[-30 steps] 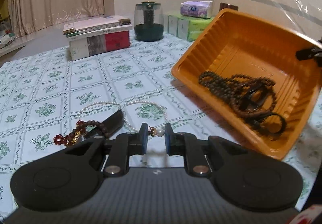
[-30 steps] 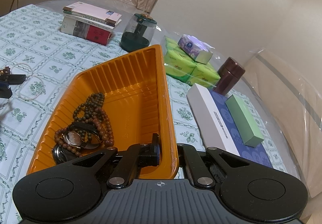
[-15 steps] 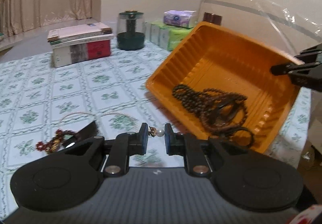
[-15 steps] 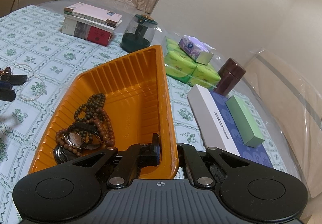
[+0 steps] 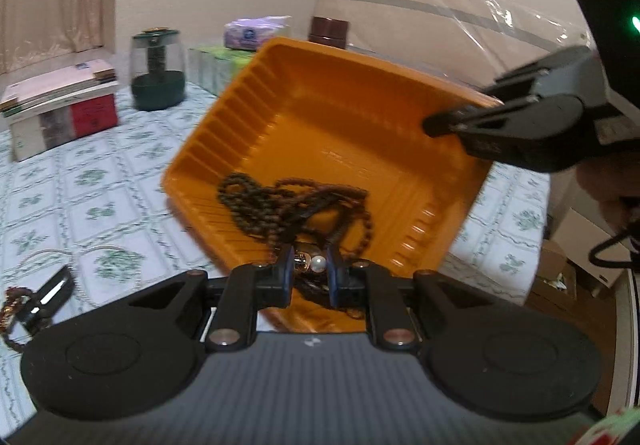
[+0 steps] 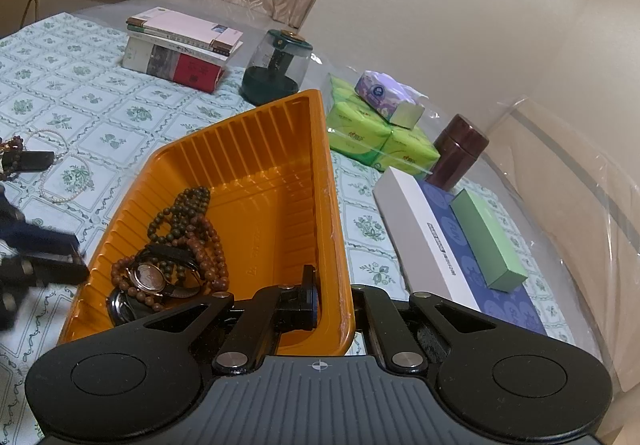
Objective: Organize jewelry
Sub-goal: 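Open the left gripper over the tray and return to the jewelry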
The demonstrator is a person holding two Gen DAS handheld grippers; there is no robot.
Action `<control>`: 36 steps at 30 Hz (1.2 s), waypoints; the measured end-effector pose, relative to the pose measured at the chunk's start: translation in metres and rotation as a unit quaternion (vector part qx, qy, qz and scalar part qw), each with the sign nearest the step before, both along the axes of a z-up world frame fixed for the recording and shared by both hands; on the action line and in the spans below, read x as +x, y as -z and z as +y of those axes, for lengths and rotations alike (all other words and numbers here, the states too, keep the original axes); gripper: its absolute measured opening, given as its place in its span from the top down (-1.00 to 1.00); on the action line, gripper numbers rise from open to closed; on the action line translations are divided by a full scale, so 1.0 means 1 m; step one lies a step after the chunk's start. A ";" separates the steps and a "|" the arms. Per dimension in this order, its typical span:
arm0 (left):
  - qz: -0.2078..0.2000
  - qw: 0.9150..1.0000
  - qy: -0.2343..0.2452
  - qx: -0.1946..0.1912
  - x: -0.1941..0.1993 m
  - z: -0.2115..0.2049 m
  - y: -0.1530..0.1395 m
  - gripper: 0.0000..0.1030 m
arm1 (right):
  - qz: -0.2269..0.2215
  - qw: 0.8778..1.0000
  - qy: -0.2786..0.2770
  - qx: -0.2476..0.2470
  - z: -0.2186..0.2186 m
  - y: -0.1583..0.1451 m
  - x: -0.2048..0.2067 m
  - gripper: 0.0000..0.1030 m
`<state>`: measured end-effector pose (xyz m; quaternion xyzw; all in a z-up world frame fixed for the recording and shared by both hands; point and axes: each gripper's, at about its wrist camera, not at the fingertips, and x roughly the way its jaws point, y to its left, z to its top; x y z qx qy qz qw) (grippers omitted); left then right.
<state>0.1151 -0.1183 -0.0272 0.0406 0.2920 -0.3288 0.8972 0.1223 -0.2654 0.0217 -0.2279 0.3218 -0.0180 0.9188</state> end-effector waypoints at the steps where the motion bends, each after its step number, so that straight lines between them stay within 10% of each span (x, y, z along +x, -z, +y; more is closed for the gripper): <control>1: 0.000 1.000 0.004 0.002 -0.001 -0.003 0.001 0.72 | 0.000 1.000 0.000 0.001 0.000 0.000 0.000 0.93; 14: 0.003 1.000 0.002 0.007 -0.005 0.003 0.004 0.44 | 0.000 1.000 0.001 0.004 -0.003 0.001 0.000 0.93; 36: -0.008 0.973 -0.220 0.067 0.032 0.160 0.018 0.31 | 0.000 1.000 -0.001 0.000 -0.002 0.001 -0.001 0.93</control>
